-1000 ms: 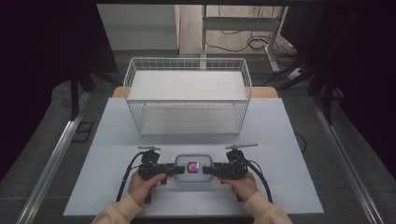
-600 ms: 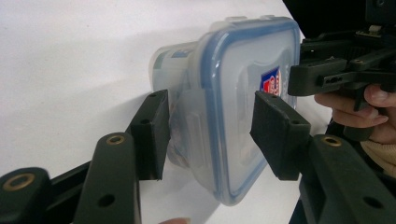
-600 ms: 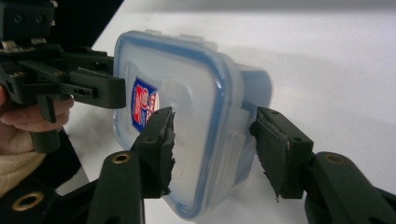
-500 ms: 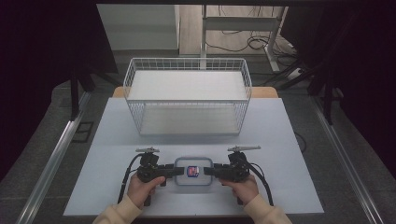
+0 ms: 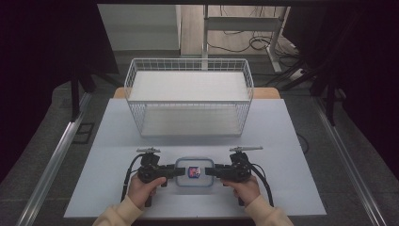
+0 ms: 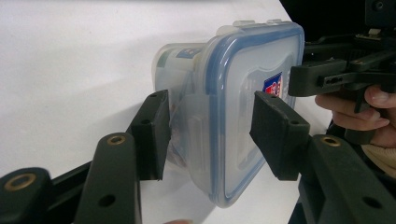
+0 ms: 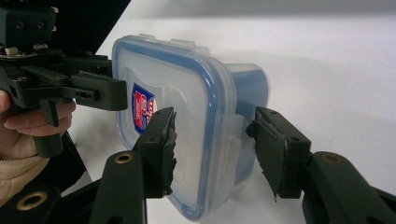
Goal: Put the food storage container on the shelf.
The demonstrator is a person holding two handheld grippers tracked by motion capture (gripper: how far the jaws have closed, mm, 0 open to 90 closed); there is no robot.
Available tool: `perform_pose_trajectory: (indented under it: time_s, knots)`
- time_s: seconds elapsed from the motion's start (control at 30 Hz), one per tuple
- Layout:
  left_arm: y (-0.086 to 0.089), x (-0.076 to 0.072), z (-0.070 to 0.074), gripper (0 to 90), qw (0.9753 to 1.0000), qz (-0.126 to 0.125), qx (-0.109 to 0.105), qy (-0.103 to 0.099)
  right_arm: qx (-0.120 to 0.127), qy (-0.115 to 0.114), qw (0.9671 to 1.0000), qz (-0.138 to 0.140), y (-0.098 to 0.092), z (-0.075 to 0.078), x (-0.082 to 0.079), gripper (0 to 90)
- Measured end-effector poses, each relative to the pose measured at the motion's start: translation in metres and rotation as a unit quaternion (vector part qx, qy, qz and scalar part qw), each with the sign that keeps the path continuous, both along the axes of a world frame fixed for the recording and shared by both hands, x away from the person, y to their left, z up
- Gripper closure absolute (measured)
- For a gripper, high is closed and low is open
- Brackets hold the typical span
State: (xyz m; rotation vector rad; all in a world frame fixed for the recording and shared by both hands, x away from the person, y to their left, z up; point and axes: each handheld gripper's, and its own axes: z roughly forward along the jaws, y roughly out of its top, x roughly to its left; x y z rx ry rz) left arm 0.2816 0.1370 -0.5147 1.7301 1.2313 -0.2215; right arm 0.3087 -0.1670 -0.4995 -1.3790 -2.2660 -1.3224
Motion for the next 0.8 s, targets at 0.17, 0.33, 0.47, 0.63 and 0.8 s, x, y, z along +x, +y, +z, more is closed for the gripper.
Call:
perform_pose_trajectory:
  time_s: [0.17,0.33,0.47,0.63,0.8]
  knots:
    - [0.002,0.003,0.005,48.5,1.0,0.003,-0.002,-0.006,-0.001,-0.008,1.0,0.001,0.002,0.006,0.004,49.3]
    - [0.003,0.011,0.011,47.9,0.9999,0.008,-0.003,-0.013,-0.011,-0.02,0.9997,0.005,0.006,0.017,0.014,49.3]
    - [0.006,0.02,0.019,47.9,0.9997,0.01,-0.007,-0.019,-0.017,-0.027,0.9994,0.01,0.009,0.028,0.025,49.3]
    - [0.007,0.034,0.034,47.9,0.9992,0.017,-0.011,-0.034,-0.019,-0.033,0.9992,0.014,0.011,0.042,0.038,49.2]
    - [0.009,0.045,0.056,47.9,0.9985,0.019,-0.01,-0.051,-0.02,-0.049,0.9985,0.015,0.013,0.064,0.05,49.2]
